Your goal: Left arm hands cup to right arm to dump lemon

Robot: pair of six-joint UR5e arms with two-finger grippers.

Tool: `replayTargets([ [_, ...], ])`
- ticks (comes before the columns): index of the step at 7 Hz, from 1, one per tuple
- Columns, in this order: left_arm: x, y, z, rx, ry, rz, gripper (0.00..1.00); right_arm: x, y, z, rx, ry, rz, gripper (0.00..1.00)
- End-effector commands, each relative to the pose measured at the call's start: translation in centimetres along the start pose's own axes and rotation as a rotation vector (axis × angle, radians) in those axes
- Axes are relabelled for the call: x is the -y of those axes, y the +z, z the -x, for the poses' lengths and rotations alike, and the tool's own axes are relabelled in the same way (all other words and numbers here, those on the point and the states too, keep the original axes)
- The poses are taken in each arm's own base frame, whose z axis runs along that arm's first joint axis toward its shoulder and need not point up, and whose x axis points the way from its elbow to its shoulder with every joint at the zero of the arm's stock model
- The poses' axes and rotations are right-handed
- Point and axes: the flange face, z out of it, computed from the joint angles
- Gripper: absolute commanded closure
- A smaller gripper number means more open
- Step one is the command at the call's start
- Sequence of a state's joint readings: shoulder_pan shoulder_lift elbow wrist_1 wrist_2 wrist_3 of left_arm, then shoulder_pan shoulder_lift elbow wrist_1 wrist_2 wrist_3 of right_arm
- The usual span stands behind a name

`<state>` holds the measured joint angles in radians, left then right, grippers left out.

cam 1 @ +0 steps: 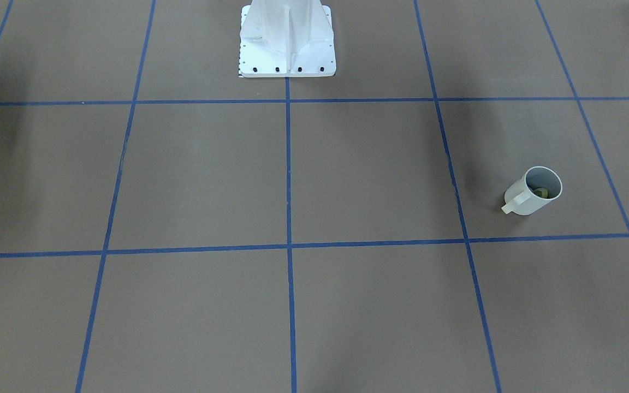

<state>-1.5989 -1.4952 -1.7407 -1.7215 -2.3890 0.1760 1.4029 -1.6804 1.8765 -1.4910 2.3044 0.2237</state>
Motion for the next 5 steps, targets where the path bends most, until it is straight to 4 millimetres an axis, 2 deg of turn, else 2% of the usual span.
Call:
replayTargets([
  [1, 3.8, 2.6, -3.2, -0.021, 0.122, -0.044, 0.0, 2.1, 0.3, 5.1, 0.042, -0.053, -0.05, 0.0],
  [2, 5.2, 3.4, -4.1, -0.033, 0.022, -0.042, 0.0, 3.0, -0.1, 6.9, 0.063, -0.1, -0.105, 0.0],
  [3, 5.7, 6.0, -6.0, -0.054, 0.038, -0.018, 0.0, 4.0, 0.2, 9.9, 0.095, -0.191, -0.149, 0.0],
  [4, 7.0, 6.3, -7.0, -0.066, 0.046, -0.037, 0.0, 5.4, -0.2, 12.8, 0.123, -0.231, -0.168, 0.0],
  [5, 7.4, 8.5, -9.7, -0.093, 0.028, -0.002, 0.0, 6.3, 0.0, 15.7, 0.146, -0.279, -0.167, 0.0],
])
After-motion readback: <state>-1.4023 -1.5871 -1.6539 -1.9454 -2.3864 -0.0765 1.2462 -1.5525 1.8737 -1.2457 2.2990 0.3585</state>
